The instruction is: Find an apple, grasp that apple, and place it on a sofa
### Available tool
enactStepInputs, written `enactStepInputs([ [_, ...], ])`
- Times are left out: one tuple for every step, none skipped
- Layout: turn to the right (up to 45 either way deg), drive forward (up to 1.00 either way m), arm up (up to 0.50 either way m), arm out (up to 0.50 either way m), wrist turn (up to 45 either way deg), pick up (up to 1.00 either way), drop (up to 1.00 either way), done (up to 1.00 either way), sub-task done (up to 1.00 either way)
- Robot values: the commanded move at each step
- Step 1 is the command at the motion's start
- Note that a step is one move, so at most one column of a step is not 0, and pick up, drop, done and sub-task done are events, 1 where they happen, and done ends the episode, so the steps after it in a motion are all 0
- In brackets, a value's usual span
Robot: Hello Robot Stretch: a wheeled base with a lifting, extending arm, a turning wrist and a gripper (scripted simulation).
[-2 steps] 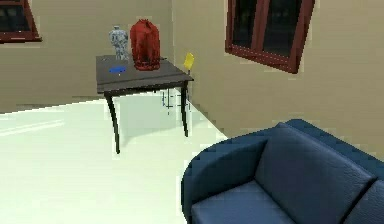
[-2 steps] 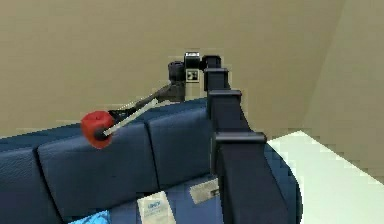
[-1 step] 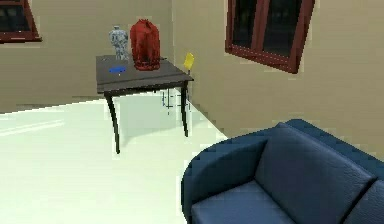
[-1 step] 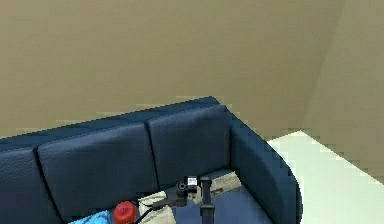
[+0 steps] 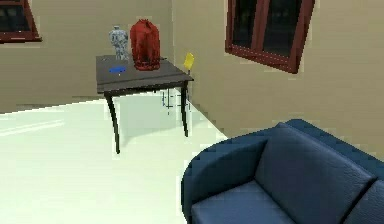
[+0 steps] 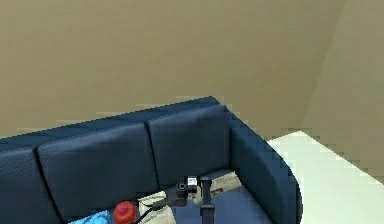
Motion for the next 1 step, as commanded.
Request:
enactStepInputs([
  [0.0, 0.0, 0.0, 0.0, 0.0, 0.0, 1.0, 0.0, 0.0],
])
